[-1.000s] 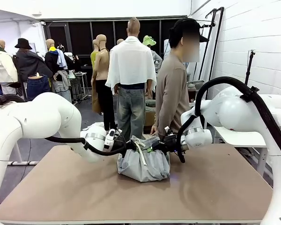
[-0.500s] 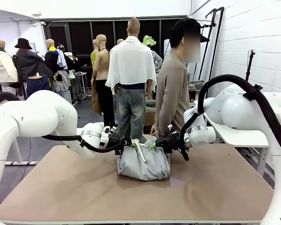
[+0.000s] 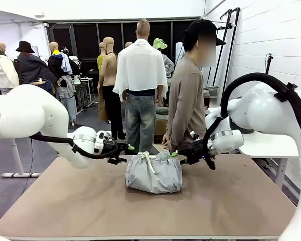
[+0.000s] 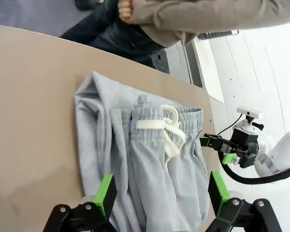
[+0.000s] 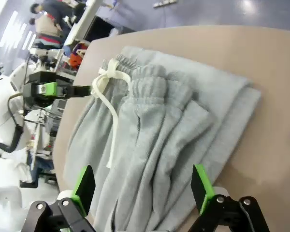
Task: Fold the training pants.
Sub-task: Fold the Training pants in half.
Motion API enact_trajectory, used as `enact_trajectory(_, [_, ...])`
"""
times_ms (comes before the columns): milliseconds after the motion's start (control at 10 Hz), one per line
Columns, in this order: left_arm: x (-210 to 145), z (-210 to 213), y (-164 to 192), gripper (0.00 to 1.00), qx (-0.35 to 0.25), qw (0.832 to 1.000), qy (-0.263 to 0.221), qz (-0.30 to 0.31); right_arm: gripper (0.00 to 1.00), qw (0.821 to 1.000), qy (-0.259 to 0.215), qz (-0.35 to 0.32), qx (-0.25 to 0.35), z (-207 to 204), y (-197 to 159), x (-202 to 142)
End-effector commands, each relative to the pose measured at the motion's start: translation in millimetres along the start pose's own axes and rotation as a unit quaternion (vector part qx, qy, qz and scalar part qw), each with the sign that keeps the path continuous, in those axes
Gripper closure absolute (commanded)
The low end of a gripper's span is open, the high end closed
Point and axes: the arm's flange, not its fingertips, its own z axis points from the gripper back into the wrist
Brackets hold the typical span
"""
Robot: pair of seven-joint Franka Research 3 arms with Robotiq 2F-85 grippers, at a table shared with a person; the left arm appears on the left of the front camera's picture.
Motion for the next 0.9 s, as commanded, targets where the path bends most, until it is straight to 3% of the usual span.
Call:
enact_trajectory(0, [-23.0, 29.9, -6.2, 0.00, 0.002, 0.999, -0.035, -0.012, 0.00, 0.999, 0.000, -0.006, -0.033, 18.6, 14.7, -5.8])
enact_trajectory(300, [-23.5, 37.2, -10.1, 0.00, 0.003, 0.999, -0.037, -0.023, 0.00, 0.999, -0.010, 0.007, -0.044, 29.6, 22.0, -3.5])
enact_trajectory(400, [-16.3, 23.7, -14.1, 0.00, 0.016, 1.000, 0.009, -0.012, 0.00, 0.999, -0.009, 0.021, -0.024, 25.3, 17.5, -8.1])
enact_trajectory(500, [-19.4, 41.5, -12.0, 0.00, 0.002, 1.000, -0.029, -0.013, 0.00, 0.999, -0.018, 0.013, -0.033, 32.6, 20.8, 2.7])
enact_trajectory(800, [-19.4, 41.5, -12.0, 0.00, 0.002, 1.000, -0.029, -0.013, 0.00, 0.999, -0.018, 0.013, -0.033, 32.6, 20.8, 2.7])
